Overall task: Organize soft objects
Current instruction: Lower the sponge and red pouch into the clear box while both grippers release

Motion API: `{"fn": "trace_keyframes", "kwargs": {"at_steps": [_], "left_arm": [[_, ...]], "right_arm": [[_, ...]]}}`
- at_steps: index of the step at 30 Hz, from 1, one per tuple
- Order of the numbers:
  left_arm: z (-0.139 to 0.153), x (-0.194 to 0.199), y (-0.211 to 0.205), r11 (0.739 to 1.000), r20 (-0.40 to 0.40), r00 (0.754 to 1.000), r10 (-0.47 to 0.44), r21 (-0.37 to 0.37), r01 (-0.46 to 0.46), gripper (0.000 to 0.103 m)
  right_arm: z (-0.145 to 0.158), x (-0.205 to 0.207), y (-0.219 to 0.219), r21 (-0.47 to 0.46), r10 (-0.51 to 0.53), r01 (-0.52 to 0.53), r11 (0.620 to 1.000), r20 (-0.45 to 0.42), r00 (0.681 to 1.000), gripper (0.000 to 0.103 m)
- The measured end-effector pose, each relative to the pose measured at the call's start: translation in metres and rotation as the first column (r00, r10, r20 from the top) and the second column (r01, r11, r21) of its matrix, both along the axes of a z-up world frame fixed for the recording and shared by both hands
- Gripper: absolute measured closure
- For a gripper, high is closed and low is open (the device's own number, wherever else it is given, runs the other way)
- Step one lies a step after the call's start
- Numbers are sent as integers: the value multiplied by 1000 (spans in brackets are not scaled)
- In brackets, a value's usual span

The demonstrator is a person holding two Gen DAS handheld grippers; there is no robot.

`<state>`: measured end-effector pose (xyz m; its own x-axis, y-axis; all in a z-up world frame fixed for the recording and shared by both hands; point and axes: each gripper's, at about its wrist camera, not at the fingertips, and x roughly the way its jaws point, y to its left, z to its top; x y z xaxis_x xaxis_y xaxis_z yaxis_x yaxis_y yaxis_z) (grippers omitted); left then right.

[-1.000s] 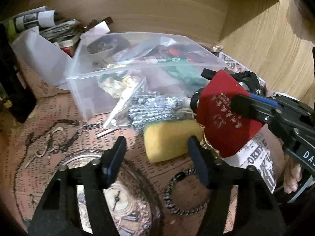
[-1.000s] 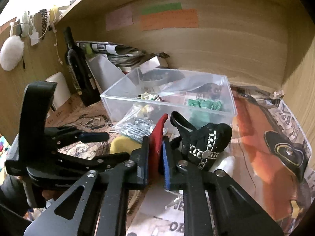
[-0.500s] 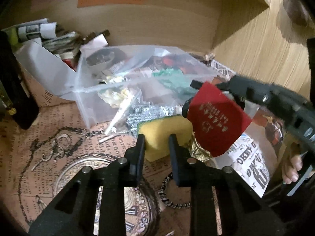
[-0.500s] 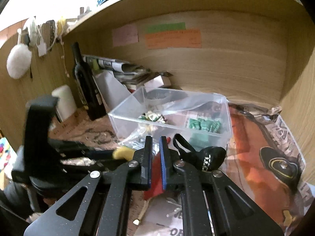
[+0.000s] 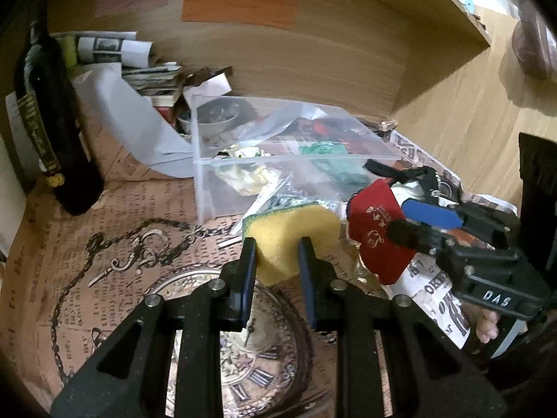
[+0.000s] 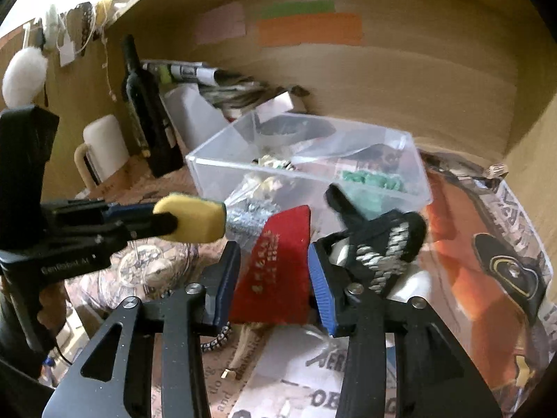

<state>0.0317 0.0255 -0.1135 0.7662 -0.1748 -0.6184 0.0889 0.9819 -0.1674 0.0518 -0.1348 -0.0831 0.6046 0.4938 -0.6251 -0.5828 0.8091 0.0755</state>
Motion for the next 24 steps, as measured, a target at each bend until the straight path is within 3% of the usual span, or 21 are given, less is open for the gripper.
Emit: {"fn": "trace_keyframes", "kwargs": {"at_steps": [5,9,13,18,24], "left_arm": [[-4,0,6,1000,-9,1000,14,-12,-14,80],[-4,-1,8,1000,-5,1000,20,-14,-20,80],[-2,-3,12,999,6,1000,27,-18,-27,80],[0,-4,20,999,12,999,46,-27,-46,80],[12,-2,26,998,34,998,60,-33,-59,80]], "right_arm": [[-17,4,10,-49,20,-22,999,-39,999,68],[-22,7,15,-63,29,-33,997,-58,998,86],[-30,11,20,-72,36,-42,997,-78,996,91],[-19,11,16,-10,49,-50,999,-75,996,96],[13,2,12,50,64,-64,997,1,998,97]]}}
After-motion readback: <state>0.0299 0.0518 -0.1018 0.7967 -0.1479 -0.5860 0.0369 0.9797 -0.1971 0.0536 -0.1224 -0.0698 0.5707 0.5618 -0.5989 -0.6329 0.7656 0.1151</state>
